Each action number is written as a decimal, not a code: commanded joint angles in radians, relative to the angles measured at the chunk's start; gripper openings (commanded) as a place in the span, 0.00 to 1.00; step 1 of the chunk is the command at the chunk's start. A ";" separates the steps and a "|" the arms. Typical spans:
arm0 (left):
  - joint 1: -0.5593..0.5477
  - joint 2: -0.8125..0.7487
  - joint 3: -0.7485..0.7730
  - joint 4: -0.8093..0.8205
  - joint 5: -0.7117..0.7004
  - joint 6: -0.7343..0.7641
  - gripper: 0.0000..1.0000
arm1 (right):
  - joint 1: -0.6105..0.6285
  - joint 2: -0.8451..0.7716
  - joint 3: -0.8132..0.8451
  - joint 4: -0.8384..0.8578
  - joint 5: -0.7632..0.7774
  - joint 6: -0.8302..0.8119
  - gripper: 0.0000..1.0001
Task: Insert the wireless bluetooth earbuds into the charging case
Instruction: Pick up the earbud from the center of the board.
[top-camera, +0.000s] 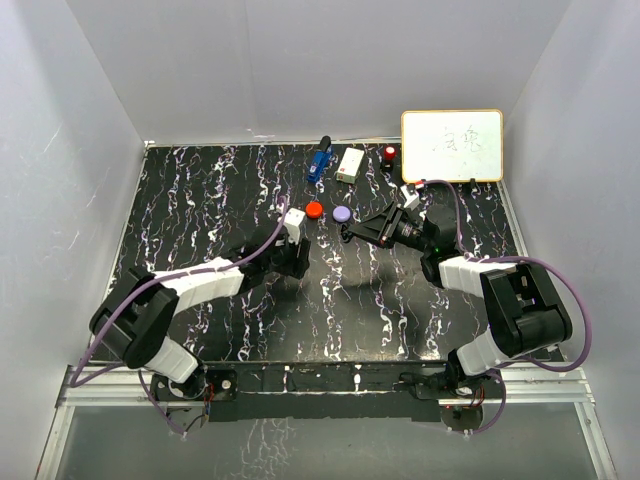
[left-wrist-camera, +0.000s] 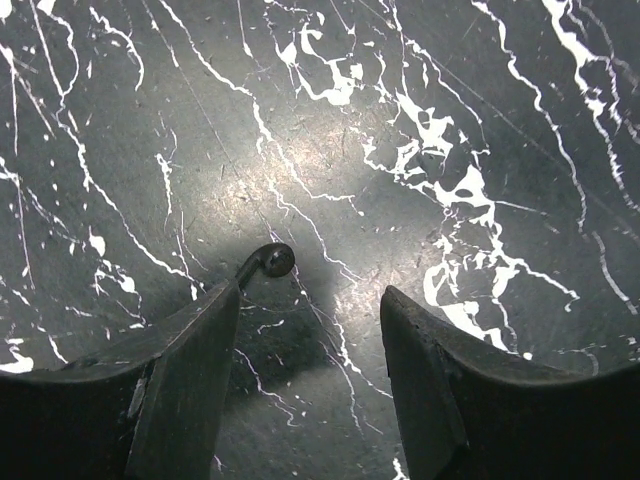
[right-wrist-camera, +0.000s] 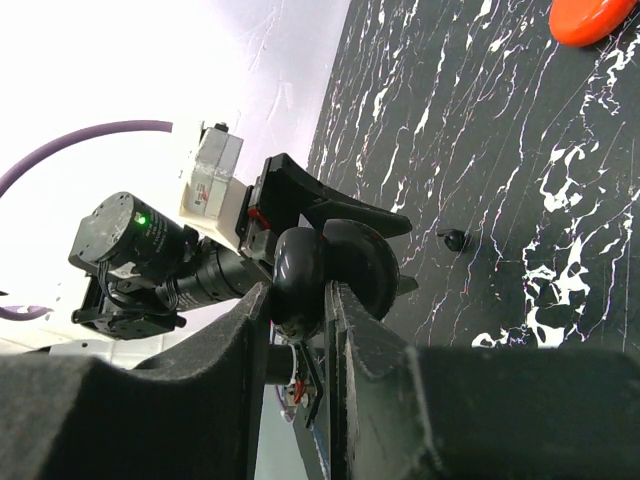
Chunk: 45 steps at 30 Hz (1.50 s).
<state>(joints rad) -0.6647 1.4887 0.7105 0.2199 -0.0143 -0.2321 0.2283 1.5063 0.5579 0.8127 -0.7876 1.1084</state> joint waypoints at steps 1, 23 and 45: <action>-0.004 0.008 0.052 -0.007 0.040 0.165 0.57 | 0.001 -0.037 -0.006 0.034 -0.006 -0.015 0.00; 0.022 0.167 0.172 -0.117 0.119 0.296 0.52 | -0.003 -0.038 -0.004 0.031 -0.013 -0.013 0.00; 0.066 0.227 0.181 -0.142 0.168 0.300 0.39 | -0.006 -0.037 -0.004 0.034 -0.017 -0.010 0.00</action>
<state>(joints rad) -0.6037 1.7020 0.8600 0.1223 0.1280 0.0593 0.2272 1.5043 0.5579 0.8112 -0.7959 1.1049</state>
